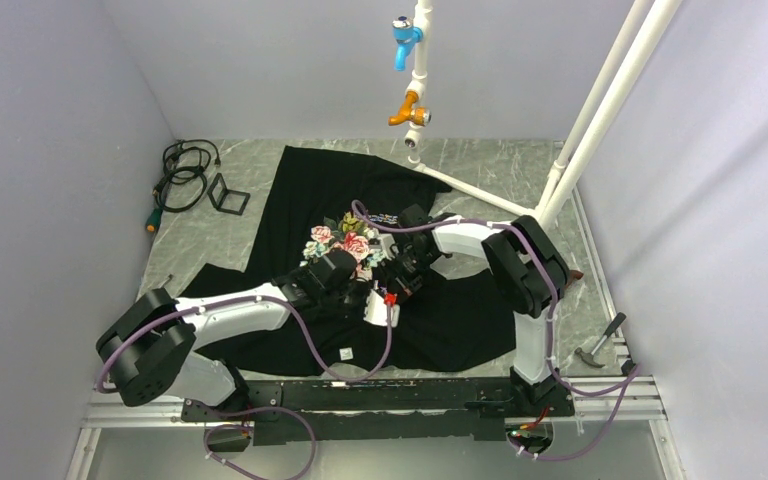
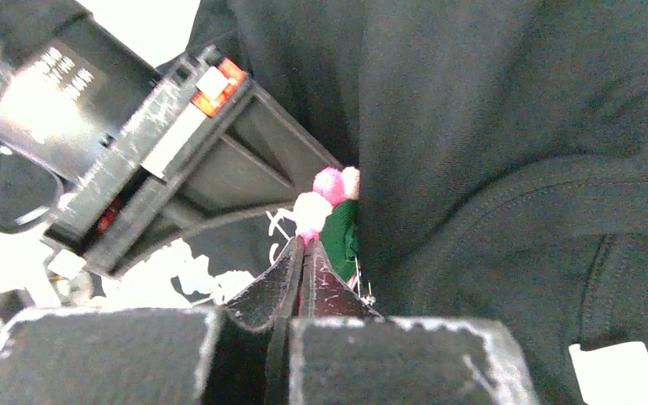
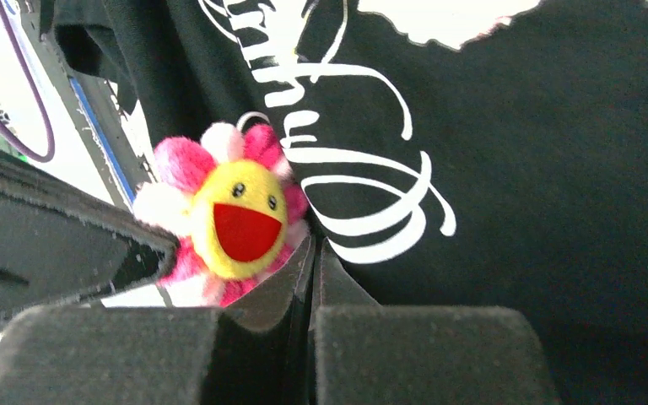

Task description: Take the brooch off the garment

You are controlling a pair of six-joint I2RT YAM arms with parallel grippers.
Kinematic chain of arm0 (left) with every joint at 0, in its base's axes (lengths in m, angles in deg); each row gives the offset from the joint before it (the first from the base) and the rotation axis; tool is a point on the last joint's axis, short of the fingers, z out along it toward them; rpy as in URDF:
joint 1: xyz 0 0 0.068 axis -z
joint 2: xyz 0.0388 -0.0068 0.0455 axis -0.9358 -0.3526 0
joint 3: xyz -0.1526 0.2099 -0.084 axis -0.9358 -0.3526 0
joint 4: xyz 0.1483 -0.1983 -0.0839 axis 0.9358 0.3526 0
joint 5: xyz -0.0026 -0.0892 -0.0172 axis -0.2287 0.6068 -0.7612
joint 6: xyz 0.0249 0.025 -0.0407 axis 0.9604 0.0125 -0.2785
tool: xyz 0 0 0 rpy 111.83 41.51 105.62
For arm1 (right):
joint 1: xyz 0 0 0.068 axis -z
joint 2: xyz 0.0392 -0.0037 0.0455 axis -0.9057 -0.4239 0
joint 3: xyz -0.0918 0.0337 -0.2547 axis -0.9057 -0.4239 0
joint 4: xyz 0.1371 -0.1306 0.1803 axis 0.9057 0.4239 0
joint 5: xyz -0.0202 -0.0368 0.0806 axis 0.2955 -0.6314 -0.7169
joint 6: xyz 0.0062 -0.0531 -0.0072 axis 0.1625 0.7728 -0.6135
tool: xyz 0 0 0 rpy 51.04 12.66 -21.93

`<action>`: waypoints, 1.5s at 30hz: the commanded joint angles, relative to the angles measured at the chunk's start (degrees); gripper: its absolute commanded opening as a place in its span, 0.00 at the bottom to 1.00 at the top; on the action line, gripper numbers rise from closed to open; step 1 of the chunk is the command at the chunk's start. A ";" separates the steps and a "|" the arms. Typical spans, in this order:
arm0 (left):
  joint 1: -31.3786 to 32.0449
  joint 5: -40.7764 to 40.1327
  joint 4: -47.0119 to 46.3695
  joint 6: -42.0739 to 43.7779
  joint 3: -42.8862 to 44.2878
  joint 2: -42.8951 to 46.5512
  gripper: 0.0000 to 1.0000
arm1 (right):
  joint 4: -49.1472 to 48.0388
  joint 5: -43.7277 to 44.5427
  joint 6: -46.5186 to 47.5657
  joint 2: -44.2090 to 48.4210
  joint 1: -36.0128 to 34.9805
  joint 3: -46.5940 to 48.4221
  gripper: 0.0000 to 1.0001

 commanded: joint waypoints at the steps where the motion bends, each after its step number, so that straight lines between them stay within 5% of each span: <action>1: -1.34 6.50 6.09 -5.00 3.66 -0.47 0.00 | -4.24 -0.51 -0.54 6.91 4.01 -1.75 0.01; 7: -3.84 11.01 9.50 -11.21 6.14 -1.33 0.00 | -8.28 -1.16 -2.89 15.42 8.89 -6.33 0.17; 12: -6.83 13.64 10.73 -17.38 8.72 -3.54 0.00 | -11.75 -3.02 -3.33 23.02 12.58 -12.45 0.48; 17: -10.45 19.35 16.42 -20.68 14.53 -8.34 0.00 | -15.15 -5.80 -0.87 33.17 14.02 -18.28 0.63; 24: -13.29 28.72 24.58 -22.75 22.36 -15.21 0.00 | -31.11 -9.51 -2.89 41.62 13.14 -28.48 0.69; 36: -15.37 34.18 29.07 -22.12 26.03 -20.04 0.00 | -48.39 -12.41 -10.85 31.12 7.51 -31.29 0.68; 45: -16.55 36.82 30.52 -22.00 28.85 -22.74 0.00 | -51.60 -14.96 -14.15 25.60 5.65 -31.10 0.64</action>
